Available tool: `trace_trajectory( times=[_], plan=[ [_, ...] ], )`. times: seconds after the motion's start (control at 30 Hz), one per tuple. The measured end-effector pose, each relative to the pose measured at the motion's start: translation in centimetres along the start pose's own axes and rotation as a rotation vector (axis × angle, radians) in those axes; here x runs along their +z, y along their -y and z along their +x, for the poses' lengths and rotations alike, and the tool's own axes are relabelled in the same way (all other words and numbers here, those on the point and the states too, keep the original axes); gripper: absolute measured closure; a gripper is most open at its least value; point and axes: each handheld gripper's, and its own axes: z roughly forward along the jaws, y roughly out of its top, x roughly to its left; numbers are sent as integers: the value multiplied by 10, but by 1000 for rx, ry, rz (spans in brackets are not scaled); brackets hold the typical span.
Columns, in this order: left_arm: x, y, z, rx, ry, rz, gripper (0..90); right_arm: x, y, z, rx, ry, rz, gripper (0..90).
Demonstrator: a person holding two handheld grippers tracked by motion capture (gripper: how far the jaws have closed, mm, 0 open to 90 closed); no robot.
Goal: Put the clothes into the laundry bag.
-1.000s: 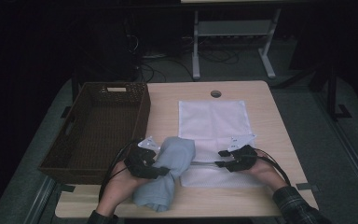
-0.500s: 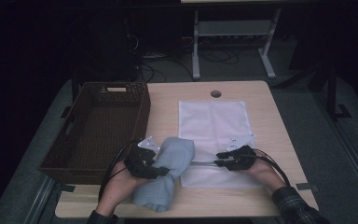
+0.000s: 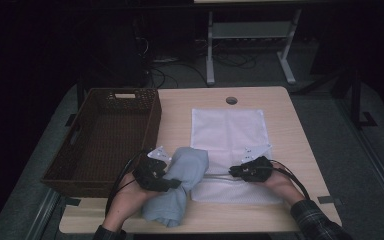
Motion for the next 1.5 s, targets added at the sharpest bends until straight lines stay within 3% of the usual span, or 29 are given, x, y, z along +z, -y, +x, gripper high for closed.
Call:
trace_trajectory(
  times=[0.03,0.17,0.3,0.57,0.73,1.1,1.5],
  plan=[
    [0,0,0,0,1,0,687,-1,-1,-2,21,-15,-15,857],
    [0,0,0,1,1,2,687,-1,-1,-2,20,-17,-14,826],
    [0,0,0,-1,1,1,688,3,-1,3,-14,-39,8,750],
    [1,0,-1,2,3,6,688,4,-2,2,6,-43,2,876],
    [1,0,-1,1,3,6,687,3,-3,0,25,-48,-1,889],
    [0,0,0,0,3,6,688,-2,-10,-11,87,-48,-82,896],
    [0,1,1,-4,3,8,688,9,-29,-27,119,-34,-98,896]
  ],
)
